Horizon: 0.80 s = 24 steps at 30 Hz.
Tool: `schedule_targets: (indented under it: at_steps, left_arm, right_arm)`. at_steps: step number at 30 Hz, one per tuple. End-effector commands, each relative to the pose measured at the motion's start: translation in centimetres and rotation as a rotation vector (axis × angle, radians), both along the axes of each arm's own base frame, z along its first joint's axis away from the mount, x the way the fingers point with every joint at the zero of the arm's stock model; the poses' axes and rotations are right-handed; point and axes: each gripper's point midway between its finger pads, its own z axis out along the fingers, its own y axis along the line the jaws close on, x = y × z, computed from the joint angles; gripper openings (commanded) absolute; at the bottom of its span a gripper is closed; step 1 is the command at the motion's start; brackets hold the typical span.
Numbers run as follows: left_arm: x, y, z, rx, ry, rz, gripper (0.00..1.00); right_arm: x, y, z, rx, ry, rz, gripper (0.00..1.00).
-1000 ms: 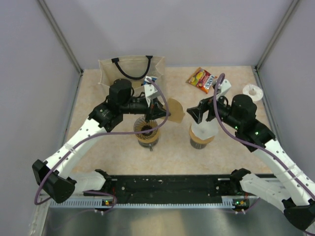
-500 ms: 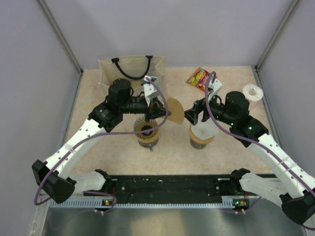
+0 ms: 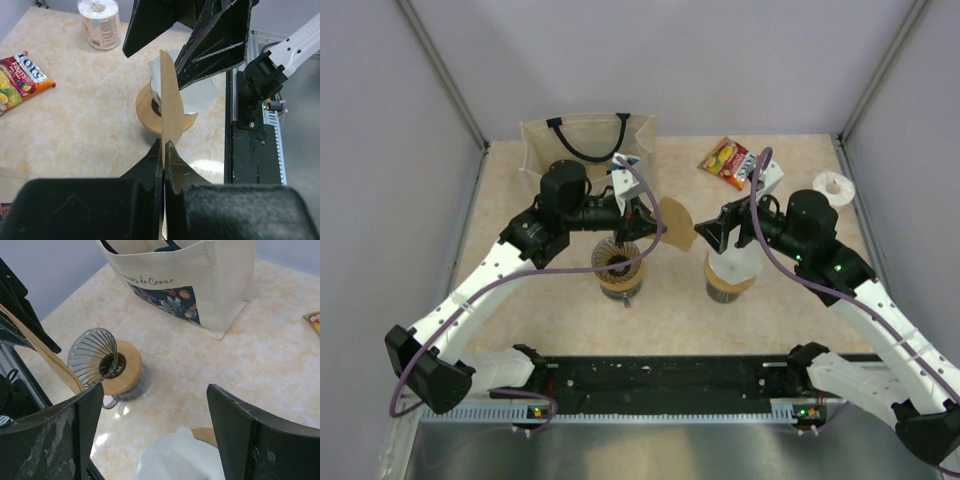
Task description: Place the coffee filter in the dripper
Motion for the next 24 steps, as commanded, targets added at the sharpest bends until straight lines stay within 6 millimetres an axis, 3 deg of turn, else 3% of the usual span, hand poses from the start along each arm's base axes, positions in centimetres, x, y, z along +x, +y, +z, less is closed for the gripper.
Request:
schedule_targets:
  at_steps: [1,11,18,24]
  left_arm:
    - [-0.3,0.0,1.1,-0.029,-0.03,-0.005,0.0]
    - [0.4,0.1,0.7,-0.017,-0.019,0.033,0.0]
    - [0.2,0.0,1.0,-0.029,-0.018,0.015,0.0]
    - [0.9,0.1,0.4,-0.015,-0.005,0.065,0.0]
  right_arm:
    - [-0.2,0.1,2.6,0.027,-0.055,0.004,0.85]
    - [-1.0,0.4,2.9,0.041,-0.049,0.042,0.85]
    - [-1.7,1.7,2.6,0.047,-0.034,0.135,0.85]
    - [-2.1,1.5,2.7,0.048,-0.032,0.133,0.85]
